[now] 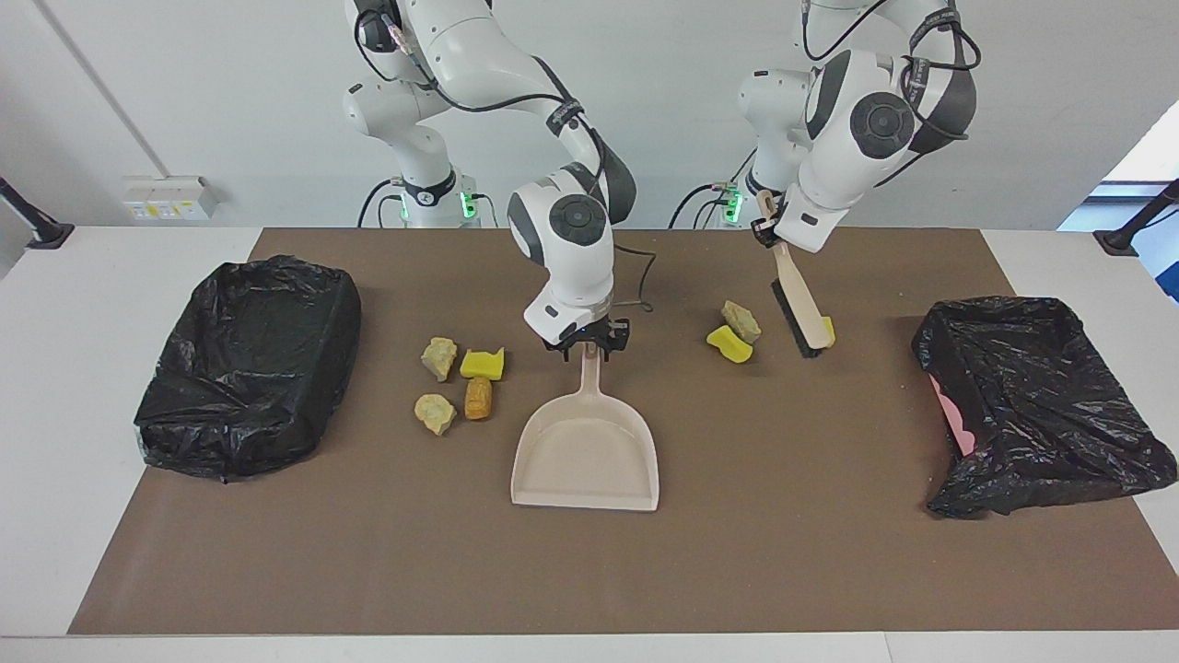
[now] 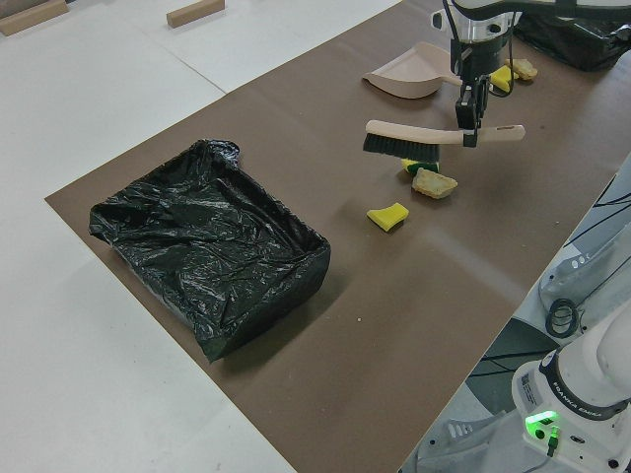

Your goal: Sweep and dump trash in bin

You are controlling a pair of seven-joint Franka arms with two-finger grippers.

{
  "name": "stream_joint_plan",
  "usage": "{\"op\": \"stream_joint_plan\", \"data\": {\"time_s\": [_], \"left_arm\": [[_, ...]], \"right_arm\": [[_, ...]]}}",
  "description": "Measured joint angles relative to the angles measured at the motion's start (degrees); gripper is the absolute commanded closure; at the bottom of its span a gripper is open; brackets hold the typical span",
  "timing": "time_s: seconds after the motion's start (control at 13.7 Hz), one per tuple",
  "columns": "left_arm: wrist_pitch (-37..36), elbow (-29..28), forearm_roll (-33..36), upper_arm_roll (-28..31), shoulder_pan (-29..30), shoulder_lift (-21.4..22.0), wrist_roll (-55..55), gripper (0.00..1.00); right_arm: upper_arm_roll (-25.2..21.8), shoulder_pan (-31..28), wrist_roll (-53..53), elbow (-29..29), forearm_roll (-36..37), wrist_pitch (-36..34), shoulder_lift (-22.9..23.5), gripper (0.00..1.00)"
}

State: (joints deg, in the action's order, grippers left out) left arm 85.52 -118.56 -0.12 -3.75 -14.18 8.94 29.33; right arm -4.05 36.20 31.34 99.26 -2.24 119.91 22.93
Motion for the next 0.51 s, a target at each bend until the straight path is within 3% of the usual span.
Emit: {"op": "stream_joint_plan", "data": {"time_s": [0.29, 0.51], "left_arm": [[3.9, -10.0, 3.2, 0.0, 3.4, 6.6, -0.3, 1.00], [5.7, -15.5, 4.9, 0.0, 5.6, 10.5, -0.7, 1.00]], "right_arm": [[-0.1, 0.1, -1.5, -0.3, 5.3, -0.5, -0.2, 1.00], [-0.3, -2.5, -14.3, -0.7, 4.1, -5.4, -4.4, 1.00]]}}
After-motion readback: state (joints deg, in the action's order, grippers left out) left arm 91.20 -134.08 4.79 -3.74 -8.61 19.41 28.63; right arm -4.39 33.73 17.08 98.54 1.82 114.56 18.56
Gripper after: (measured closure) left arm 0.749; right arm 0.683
